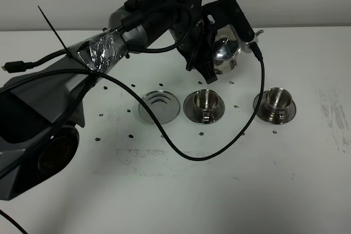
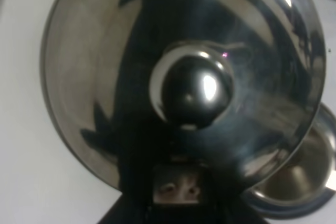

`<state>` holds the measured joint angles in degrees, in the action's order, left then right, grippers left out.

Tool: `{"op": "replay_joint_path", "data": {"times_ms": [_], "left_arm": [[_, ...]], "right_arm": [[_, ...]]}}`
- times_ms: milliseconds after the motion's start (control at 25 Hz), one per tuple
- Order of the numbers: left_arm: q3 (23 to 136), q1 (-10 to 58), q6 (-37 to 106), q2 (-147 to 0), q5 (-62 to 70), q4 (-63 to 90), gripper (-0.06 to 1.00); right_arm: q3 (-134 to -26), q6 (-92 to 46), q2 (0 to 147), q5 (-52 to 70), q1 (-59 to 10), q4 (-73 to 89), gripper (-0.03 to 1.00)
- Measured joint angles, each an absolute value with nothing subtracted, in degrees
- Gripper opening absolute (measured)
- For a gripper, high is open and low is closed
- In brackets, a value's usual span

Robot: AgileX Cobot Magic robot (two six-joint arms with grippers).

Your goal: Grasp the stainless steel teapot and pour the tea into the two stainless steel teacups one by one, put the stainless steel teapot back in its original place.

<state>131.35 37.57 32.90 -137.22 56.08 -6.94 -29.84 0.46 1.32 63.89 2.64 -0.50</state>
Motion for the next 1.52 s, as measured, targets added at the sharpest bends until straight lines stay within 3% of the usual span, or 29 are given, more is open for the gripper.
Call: {"op": "replay_joint_path", "data": {"times_ms": [480,1160,1520], "left_arm": [[131.39,37.76,56.91,-137.22,49.85,-7.64,0.20],[131.39,37.76,80.26,-137.22,46.51,-9.13,0.20],[131.39,38.02,83.11,-139.52,42.13,-11.54,0.20]], "right_arm": [[-29.84,0.46,1.32,63.89,2.64,-0.50,0.32],[-29.84,0.46,1.32,63.89,2.64,-0.50,0.32],[-29.84,0.46,1.32,63.89,2.64,-0.50,0.32]]}}
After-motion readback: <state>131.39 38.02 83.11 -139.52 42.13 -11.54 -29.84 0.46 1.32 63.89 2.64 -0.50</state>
